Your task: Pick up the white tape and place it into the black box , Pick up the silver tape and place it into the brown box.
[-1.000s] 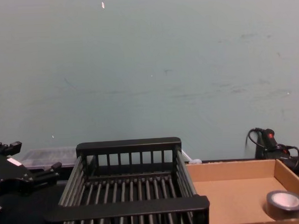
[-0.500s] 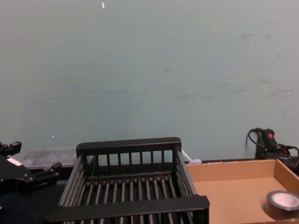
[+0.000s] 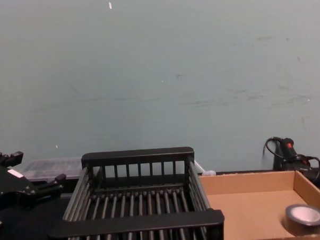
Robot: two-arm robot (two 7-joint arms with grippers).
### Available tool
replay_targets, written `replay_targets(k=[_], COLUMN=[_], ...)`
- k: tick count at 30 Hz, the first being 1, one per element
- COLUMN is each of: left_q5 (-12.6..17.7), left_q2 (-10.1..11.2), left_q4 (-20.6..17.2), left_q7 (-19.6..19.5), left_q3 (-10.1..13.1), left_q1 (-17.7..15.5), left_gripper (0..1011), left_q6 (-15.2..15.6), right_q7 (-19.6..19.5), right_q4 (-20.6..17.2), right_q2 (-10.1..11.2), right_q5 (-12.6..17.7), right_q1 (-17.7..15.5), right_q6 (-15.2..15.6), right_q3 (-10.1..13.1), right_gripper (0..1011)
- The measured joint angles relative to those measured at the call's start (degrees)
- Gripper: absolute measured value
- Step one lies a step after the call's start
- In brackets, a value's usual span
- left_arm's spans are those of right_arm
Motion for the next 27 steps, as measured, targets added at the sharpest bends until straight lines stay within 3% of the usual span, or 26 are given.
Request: replay_targets(k=[27], left_q5=[0.00], left_q2=[0.00], left_q4=[0.00], left_q7=[0.00], left_q3=[0.00], left_q1=[0.00], left_gripper=[1001], left_q6=[0.00], right_q7=[0.29], right_q4=[0.41], right_q2=[-0.27], right_q5=[-0.50], right_q1=[0.20], right_q6=[-0.10], right_q3=[-0.41], right_gripper=[1002])
